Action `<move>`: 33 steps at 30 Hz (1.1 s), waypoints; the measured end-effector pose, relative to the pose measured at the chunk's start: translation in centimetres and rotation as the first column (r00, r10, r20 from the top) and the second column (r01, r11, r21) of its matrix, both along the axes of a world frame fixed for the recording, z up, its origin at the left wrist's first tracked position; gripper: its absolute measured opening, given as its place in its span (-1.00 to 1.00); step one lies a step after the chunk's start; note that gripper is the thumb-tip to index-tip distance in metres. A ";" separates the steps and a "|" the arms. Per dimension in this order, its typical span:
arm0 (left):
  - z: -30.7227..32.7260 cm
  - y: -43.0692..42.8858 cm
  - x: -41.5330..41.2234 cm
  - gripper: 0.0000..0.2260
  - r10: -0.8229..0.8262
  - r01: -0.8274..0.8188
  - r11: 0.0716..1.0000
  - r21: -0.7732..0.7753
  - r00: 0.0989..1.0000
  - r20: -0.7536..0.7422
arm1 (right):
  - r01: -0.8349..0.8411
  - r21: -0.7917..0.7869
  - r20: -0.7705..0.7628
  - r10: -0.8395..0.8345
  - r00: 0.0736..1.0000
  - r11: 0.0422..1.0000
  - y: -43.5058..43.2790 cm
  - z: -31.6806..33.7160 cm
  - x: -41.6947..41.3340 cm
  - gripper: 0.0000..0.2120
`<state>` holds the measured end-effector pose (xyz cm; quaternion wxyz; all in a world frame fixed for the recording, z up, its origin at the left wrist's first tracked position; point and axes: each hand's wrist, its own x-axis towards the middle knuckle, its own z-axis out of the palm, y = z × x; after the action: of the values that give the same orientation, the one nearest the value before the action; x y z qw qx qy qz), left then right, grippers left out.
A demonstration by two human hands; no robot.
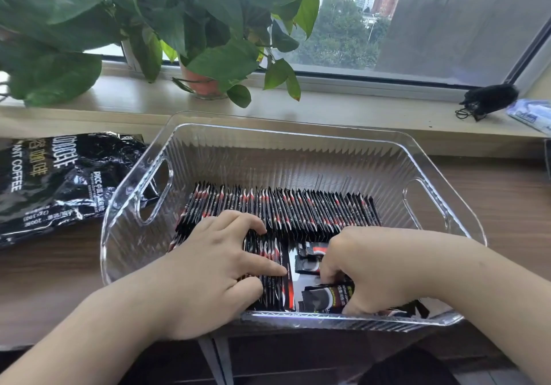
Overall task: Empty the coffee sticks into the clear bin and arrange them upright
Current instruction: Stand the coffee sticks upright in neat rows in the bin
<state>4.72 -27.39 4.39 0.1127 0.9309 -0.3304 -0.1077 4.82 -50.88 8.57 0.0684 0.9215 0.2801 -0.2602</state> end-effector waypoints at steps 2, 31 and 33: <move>0.0 0.0 0.0 -0.42 -0.005 0.005 1.000 0.017 1.000 0.013 | -0.016 -0.015 0.020 0.017 1.000 1.000 0.0 0.0 -0.1 -0.70; 0.1 -0.4 -0.5 -0.37 0.089 -0.089 0.996 0.010 0.996 0.008 | 0.190 0.279 0.140 -0.236 0.962 0.941 -1.0 2.2 4.1 -0.53; 0.0 -0.4 -0.4 -0.39 0.085 -0.085 0.996 0.006 0.996 0.009 | 0.221 0.279 0.160 -0.272 0.949 0.934 -1.0 2.3 3.9 -0.51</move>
<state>4.27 -27.76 4.43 0.1129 0.9449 -0.2908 -0.0996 8.68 -51.84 10.87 -0.0581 0.9715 0.1852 -0.1361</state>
